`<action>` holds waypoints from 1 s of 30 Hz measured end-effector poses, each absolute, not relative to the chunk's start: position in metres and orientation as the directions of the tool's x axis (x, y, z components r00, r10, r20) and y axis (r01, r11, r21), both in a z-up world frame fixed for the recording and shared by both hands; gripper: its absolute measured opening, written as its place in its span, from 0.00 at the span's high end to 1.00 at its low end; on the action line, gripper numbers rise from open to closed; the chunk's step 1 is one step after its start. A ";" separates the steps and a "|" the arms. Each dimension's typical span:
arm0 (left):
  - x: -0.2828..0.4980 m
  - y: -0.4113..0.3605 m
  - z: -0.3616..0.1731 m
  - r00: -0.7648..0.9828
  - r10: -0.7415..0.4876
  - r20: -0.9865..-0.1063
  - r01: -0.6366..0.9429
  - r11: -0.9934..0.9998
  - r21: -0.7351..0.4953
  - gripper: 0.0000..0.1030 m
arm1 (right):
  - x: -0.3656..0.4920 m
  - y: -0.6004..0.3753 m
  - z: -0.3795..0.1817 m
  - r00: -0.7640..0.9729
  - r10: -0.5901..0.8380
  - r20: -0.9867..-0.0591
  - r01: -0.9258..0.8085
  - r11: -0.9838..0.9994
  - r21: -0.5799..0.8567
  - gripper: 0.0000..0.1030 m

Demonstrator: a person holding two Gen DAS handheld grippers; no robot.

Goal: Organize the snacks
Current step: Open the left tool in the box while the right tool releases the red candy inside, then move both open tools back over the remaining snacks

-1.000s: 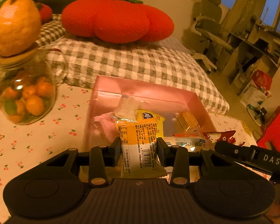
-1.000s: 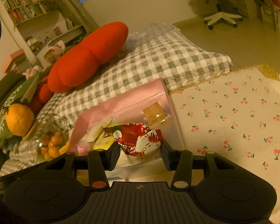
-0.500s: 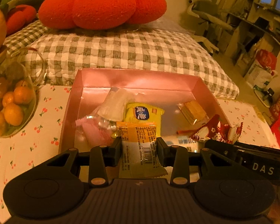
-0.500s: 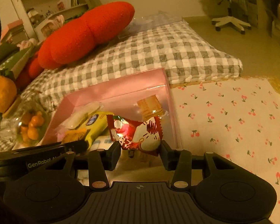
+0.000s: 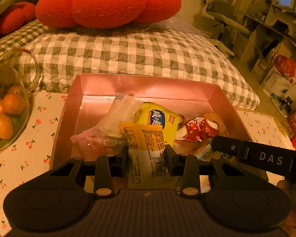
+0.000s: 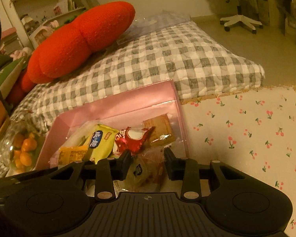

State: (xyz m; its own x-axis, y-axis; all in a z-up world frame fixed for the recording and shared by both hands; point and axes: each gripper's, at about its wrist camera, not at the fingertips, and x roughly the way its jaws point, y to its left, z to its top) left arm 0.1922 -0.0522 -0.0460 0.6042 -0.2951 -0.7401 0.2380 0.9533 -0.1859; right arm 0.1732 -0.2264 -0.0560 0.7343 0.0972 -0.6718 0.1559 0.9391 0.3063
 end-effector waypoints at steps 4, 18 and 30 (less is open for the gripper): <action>0.190 -0.048 -0.045 0.598 -0.301 -0.743 0.229 0.952 -0.202 0.66 | 0.169 -0.227 -0.053 0.734 0.087 -0.673 0.168 0.938 0.305 0.62; 0.154 -0.041 -0.010 0.626 -0.308 -0.716 0.265 0.948 -0.176 0.39 | 0.129 -0.235 -0.018 0.750 0.110 -0.653 0.161 0.926 0.341 0.40; 0.118 -0.031 0.005 0.627 -0.311 -0.714 0.274 0.946 -0.172 0.26 | 0.085 -0.225 0.006 0.756 0.111 -0.645 0.142 0.935 0.326 0.32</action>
